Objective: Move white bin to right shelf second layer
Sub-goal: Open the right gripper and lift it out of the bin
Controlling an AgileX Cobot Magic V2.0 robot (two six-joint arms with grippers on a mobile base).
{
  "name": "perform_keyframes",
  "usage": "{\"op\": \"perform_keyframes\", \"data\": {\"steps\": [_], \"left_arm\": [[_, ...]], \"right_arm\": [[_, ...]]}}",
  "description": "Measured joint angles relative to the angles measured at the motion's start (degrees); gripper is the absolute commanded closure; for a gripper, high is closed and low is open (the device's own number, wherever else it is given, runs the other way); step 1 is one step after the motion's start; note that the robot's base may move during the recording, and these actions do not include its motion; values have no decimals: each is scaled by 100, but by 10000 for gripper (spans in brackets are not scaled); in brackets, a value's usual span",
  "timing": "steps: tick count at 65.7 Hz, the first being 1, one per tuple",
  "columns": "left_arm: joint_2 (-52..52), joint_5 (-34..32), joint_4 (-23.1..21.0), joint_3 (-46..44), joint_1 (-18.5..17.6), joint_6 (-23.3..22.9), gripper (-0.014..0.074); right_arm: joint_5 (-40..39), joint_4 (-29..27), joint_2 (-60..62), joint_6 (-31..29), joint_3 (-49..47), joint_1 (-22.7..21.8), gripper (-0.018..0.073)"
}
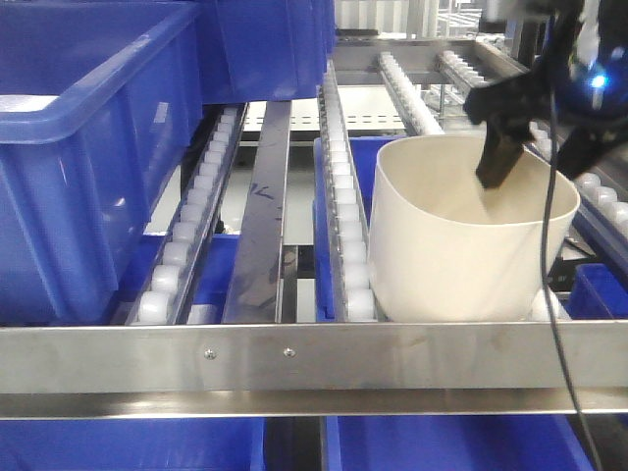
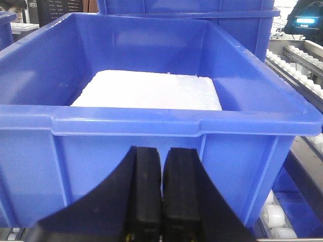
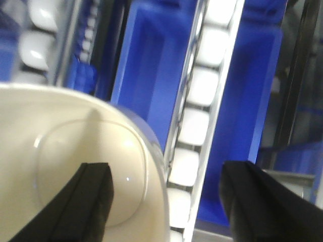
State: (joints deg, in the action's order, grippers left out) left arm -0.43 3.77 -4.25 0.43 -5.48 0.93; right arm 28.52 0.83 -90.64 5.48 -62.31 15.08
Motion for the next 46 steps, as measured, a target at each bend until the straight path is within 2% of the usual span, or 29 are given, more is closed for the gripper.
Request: {"op": "perform_keyframes", "data": {"steps": [5,11,14,17,22,26,31,46], "left_arm": [[0,0,0,0,0,0,512],[0,0,0,0,0,0,512],[0,0,0,0,0,0,512],[0,0,0,0,0,0,512],[0,0,0,0,0,0,512],[0,0,0,0,0,0,512],[0,0,0,0,0,0,512],[0,0,0,0,0,0,512]], "right_arm": [[0,0,184,0,0,0,24],[62,0,598,0,0,0,139],[73,0,855,0,39,0,221],[13,0,1211,0,150,0,356],[-198,0,1903,0,432,0,530],[-458,0,2443,0,760,0,485],[-799,0,3092,0,1289,0,512],[-1681,0,4873,0,2636,0,510]]}}
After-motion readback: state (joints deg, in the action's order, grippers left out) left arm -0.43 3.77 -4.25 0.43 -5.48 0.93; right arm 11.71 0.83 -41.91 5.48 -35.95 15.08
